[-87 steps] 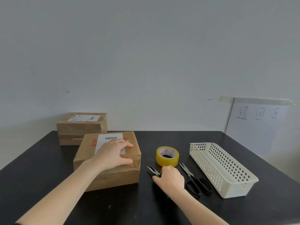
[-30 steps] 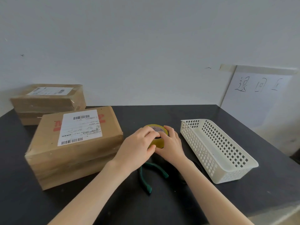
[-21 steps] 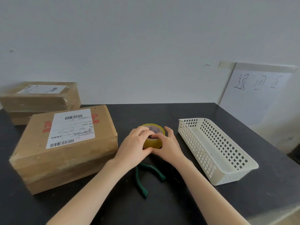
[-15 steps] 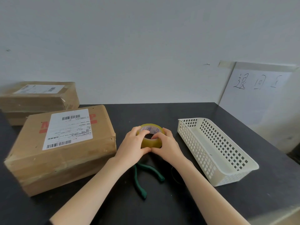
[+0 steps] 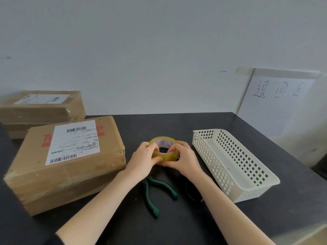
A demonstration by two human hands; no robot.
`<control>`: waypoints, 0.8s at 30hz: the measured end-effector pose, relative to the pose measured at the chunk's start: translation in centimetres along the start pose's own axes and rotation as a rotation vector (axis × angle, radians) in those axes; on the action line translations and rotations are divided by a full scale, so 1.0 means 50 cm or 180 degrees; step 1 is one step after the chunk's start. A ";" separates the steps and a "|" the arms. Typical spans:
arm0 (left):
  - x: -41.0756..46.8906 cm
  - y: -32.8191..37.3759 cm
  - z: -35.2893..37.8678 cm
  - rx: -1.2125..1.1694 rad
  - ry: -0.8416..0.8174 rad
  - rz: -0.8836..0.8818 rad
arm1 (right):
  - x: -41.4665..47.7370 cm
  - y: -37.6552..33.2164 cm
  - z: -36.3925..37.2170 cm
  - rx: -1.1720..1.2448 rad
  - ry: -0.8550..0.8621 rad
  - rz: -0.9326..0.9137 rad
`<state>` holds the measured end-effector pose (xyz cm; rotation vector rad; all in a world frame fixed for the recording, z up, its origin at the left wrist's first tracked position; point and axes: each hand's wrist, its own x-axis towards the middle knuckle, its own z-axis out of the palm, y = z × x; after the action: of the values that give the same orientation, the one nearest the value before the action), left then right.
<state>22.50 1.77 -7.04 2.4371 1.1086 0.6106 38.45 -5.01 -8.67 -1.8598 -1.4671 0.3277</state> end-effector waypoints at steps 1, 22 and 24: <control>-0.001 0.001 0.000 -0.0016 0.0010 0.0011 | 0.000 0.001 -0.002 0.0030 0.0012 -0.0005; -0.023 0.059 -0.113 -0.0449 0.1253 0.0559 | -0.050 -0.053 -0.063 0.2231 0.0045 0.0442; -0.031 0.067 -0.121 -0.0425 0.1340 0.0605 | -0.059 -0.059 -0.066 0.2319 0.0038 0.0446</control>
<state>20.38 -0.45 -0.66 2.3736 0.9478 1.2611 37.33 -8.77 -5.08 -1.3570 -1.0110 0.7968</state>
